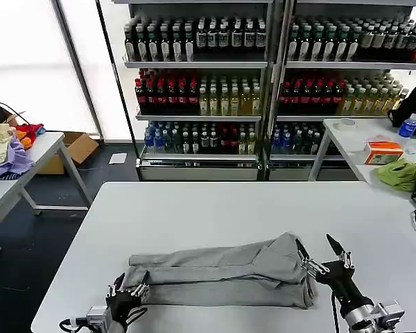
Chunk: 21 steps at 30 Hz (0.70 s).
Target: Fold and organize the clothes.
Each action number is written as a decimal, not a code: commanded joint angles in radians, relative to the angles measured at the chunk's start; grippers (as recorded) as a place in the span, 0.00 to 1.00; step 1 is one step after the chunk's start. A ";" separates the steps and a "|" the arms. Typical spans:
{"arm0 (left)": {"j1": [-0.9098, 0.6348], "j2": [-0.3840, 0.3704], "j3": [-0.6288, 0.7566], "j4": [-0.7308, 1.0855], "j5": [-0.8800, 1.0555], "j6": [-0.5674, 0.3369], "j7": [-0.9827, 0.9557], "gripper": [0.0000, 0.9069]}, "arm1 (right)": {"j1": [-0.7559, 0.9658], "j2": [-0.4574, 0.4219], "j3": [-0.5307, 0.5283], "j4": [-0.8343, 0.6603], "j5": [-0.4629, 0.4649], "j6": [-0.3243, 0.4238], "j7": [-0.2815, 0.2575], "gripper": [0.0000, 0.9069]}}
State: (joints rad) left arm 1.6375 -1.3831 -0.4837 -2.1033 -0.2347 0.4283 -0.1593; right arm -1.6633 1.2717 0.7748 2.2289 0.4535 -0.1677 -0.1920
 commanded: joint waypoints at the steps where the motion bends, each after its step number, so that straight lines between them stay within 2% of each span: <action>1: 0.043 -0.045 0.023 -0.009 -0.004 -0.022 0.029 0.01 | -0.007 0.004 0.004 0.017 0.006 0.005 -0.002 1.00; 10: 0.025 -0.041 0.012 0.019 -0.040 -0.058 0.038 0.01 | -0.016 0.012 0.010 0.040 0.025 0.006 0.010 1.00; 13: 0.022 -0.038 -0.009 -0.028 -0.068 -0.062 0.055 0.01 | -0.019 0.009 0.019 0.047 0.035 0.004 0.013 1.00; 19: -0.015 0.038 -0.109 -0.087 -0.208 -0.039 0.060 0.01 | -0.014 -0.003 0.031 0.048 0.051 0.002 0.013 1.00; 21: -0.040 0.071 -0.185 -0.095 -0.264 -0.026 0.062 0.01 | -0.009 -0.006 0.029 0.052 0.053 -0.001 0.013 1.00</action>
State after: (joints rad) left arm 1.6482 -1.3954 -0.5101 -2.1361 -0.3158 0.3838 -0.1119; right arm -1.6733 1.2682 0.7985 2.2729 0.4960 -0.1680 -0.1811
